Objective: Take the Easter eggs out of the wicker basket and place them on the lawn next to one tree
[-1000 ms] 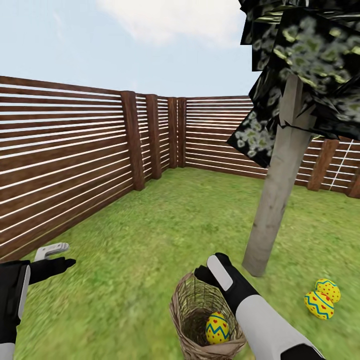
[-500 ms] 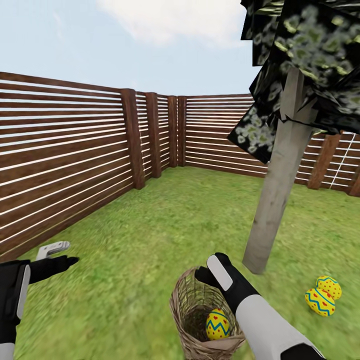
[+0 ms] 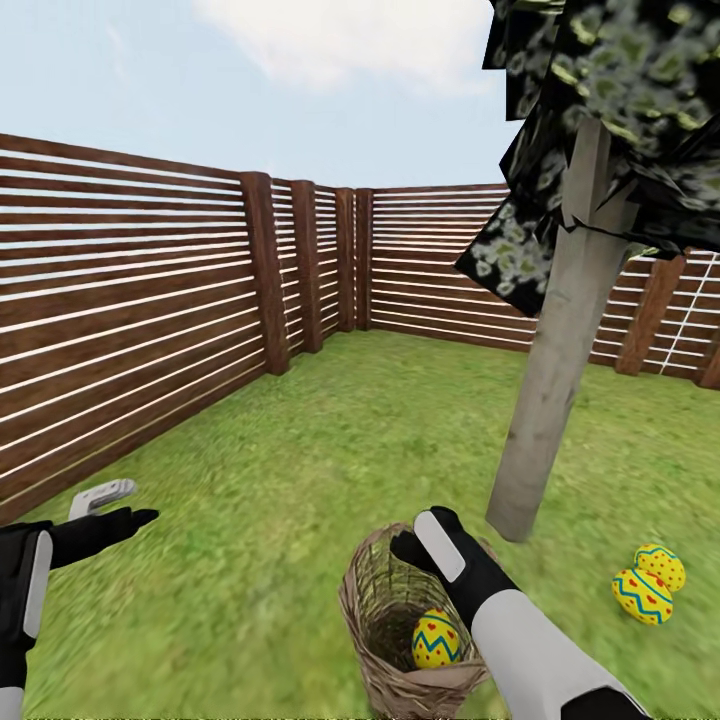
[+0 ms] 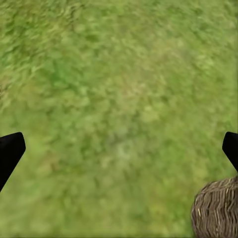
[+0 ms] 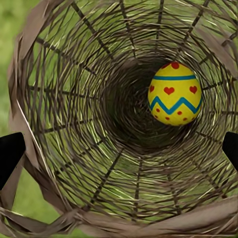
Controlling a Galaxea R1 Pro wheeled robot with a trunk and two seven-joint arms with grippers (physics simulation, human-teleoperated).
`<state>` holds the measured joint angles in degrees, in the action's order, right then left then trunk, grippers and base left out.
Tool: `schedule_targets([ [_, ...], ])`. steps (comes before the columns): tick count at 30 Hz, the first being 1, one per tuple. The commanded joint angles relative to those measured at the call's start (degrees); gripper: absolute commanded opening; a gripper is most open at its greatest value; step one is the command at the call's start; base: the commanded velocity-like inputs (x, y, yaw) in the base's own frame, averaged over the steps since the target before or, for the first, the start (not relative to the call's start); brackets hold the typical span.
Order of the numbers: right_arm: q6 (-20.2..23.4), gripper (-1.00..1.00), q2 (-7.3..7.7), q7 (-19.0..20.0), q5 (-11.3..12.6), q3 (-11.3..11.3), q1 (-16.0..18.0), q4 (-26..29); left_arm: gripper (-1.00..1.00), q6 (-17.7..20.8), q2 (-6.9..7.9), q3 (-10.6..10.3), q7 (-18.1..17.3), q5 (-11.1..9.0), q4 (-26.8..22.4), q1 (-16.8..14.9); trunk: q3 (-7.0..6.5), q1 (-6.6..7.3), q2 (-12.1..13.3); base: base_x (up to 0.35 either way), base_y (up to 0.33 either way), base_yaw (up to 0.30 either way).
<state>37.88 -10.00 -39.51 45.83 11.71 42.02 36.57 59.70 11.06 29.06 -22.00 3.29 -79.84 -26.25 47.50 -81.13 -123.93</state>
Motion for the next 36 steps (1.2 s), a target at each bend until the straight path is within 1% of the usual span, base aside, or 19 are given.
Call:
schedule_targets([
  [1, 0.0, 1.00, 0.00, -0.5, 0.4, 0.1, 0.0, -0.1, 1.00, 0.2, -0.03, 0.1, -0.4, 0.3, 0.0, 0.0, 0.24, -0.22, -0.4, 0.000, 0.000, 0.000],
  [3, -0.3, 1.00, 0.06, -0.4, 0.4, 0.1, 0.0, -0.3, 1.00, 0.2, -0.05, 0.1, -0.4, 0.3, 0.0, -0.1, 0.60, -0.66, -1.2, 0.000, 0.000, 0.000],
  [8, -3.4, 1.00, 0.33, -0.4, 0.2, 0.2, 0.0, -0.5, 1.00, 0.2, -0.07, 0.2, -0.4, 0.4, 0.0, 0.0, 1.50, -1.75, -3.3, 0.000, 0.000, 0.000],
  [17, -4.3, 1.00, 0.41, -0.4, 0.1, 0.3, 0.0, -0.5, 1.00, 0.2, -0.07, 0.1, -0.4, 0.4, 0.0, 0.0, 3.12, -3.73, -6.9, 0.000, 0.000, 0.000],
  [19, -4.9, 1.00, 0.42, -0.4, 0.0, 0.4, 0.0, -0.5, 1.00, 0.2, -0.07, 0.1, -0.4, 0.4, 0.0, 0.0, 3.48, -4.17, -7.7, 0.000, 0.000, 0.000],
  [23, -7.7, 1.00, 0.49, -0.3, 0.0, 0.5, 0.0, -0.5, 1.00, 0.2, -0.07, 0.1, -0.4, 0.4, 0.0, 0.0, 4.19, -5.05, -9.3, 0.000, 0.000, 0.000],
  [29, -8.6, 1.00, 0.64, -0.3, -0.1, 0.5, 0.0, -0.5, 1.00, 0.2, 0.02, 0.3, -0.5, 0.1, 0.0, 0.0, 5.27, -6.37, -11.7, 0.000, 0.000, 0.000],
  [30, -8.6, 1.00, 0.66, -0.3, -0.1, 0.5, 0.0, -0.5, 1.00, 0.2, 0.05, 0.5, -0.6, -0.3, 0.0, 0.0, 5.45, -6.59, -12.1, 0.000, 0.000, 0.000],
  [31, -8.7, 1.00, 0.67, -0.3, -0.1, 0.5, 0.0, -0.5, 1.00, 0.2, 0.15, 1.0, -0.9, -1.2, 0.0, 0.0, 5.63, -6.81, -12.5, 0.000, 0.000, 0.000],
  [33, -8.8, 1.00, 0.68, -0.3, -0.1, 0.5, 0.0, -0.5, 1.00, 0.3, 0.45, 2.8, -2.2, -4.3, 0.0, 0.0, 5.99, -7.24, -13.3, 0.000, 0.000, 0.000],
  [34, -8.9, 1.00, 0.68, -0.3, -0.1, 0.5, 0.0, -0.5, 1.00, 0.3, 0.56, 3.2, -2.6, -5.2, 0.0, 0.0, 6.17, -7.46, -13.7, 0.000, 0.000, 0.000],
  [36, -8.9, 1.00, 0.63, -0.3, -0.1, 0.5, 0.0, -0.5, 1.00, 0.3, 1.48, 4.5, -4.4, -8.4, 0.0, 0.0, 6.53, -7.90, -14.5, 0.000, 0.000, 0.000],
])
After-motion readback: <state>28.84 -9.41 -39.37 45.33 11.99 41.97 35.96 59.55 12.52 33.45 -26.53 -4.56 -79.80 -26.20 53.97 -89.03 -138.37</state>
